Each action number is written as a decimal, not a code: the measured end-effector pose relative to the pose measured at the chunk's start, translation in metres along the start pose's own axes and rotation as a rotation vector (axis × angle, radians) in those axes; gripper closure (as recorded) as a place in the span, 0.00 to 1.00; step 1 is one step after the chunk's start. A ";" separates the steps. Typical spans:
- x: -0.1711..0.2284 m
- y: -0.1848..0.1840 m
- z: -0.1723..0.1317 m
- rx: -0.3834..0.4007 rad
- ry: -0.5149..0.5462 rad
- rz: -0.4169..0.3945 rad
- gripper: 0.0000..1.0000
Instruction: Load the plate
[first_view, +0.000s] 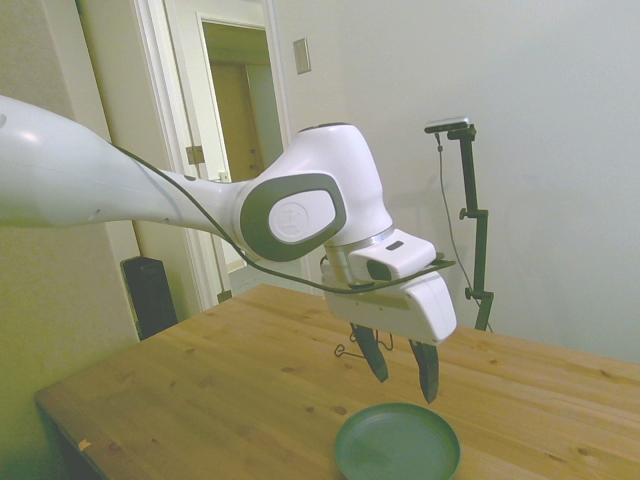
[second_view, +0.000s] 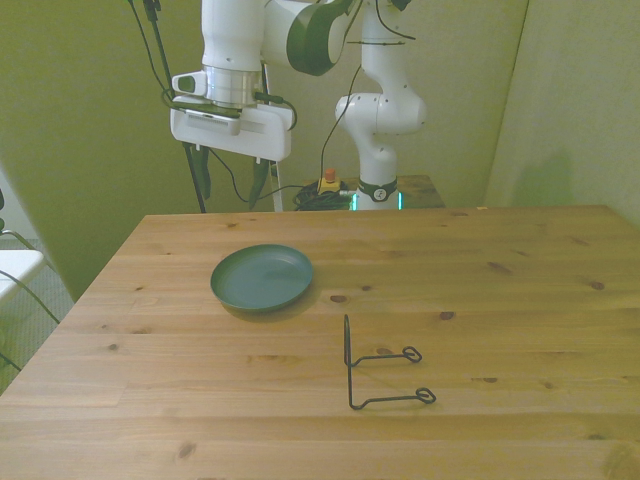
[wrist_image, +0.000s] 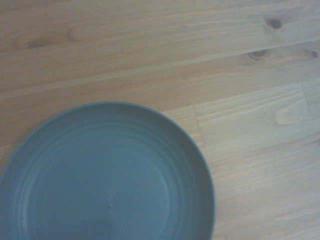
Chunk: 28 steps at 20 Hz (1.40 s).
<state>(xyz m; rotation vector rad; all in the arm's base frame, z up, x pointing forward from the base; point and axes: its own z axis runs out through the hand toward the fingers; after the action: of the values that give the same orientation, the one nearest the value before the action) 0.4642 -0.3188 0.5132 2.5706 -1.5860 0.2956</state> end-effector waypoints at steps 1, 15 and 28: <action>0.009 0.006 -0.001 0.000 0.000 0.018 0.00; 0.069 0.064 0.048 0.133 -0.156 -0.043 0.00; 0.083 0.069 0.124 0.216 -0.236 -0.056 0.00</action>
<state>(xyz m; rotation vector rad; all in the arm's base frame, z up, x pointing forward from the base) 0.4526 -0.4461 0.4102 2.9040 -1.6324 0.1721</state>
